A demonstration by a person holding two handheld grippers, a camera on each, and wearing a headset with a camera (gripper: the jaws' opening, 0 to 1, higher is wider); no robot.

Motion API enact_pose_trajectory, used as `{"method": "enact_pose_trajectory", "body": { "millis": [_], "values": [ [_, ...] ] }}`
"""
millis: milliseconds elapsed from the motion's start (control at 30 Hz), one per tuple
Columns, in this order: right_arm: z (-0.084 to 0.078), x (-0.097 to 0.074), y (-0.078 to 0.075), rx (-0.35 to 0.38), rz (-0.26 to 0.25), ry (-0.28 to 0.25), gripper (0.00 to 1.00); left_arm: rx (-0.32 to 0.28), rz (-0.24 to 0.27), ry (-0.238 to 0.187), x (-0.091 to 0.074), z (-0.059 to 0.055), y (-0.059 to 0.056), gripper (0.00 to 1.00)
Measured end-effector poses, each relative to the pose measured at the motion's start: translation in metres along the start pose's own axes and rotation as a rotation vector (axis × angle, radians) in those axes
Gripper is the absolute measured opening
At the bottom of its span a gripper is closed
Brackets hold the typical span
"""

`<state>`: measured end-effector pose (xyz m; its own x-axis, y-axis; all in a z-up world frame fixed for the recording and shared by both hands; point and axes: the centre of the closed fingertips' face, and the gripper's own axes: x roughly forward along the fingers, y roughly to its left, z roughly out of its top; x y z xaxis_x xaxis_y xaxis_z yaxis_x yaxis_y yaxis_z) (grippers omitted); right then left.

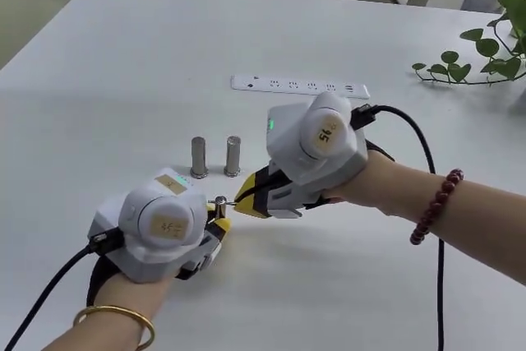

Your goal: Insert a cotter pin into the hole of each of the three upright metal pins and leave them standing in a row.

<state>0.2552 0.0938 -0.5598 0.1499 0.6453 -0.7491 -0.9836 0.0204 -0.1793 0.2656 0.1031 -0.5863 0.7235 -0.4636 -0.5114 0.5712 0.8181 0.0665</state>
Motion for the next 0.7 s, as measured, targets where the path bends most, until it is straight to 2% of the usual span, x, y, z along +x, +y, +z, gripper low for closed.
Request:
{"method": "enact_pose_trajectory", "body": {
  "millis": [233, 467, 700],
  "values": [
    [0.0037, 0.0034, 0.0003, -0.04, -0.015, 0.008, 0.0, -0.006, 0.01, -0.001, 0.0005, 0.0003, -0.0001, 0.06],
    [0.0054, 0.0009, -0.0006, -0.017, -0.027, -0.004, 0.02, -0.012, 0.015, -0.004, 0.0009, 0.0003, 0.0007, 0.06],
    [0.005, -0.0042, -0.0026, -0.017, -0.038, -0.005, 0.0, -0.016, 0.016, -0.005, 0.0007, 0.0003, 0.0007, 0.06]
  ]
}}
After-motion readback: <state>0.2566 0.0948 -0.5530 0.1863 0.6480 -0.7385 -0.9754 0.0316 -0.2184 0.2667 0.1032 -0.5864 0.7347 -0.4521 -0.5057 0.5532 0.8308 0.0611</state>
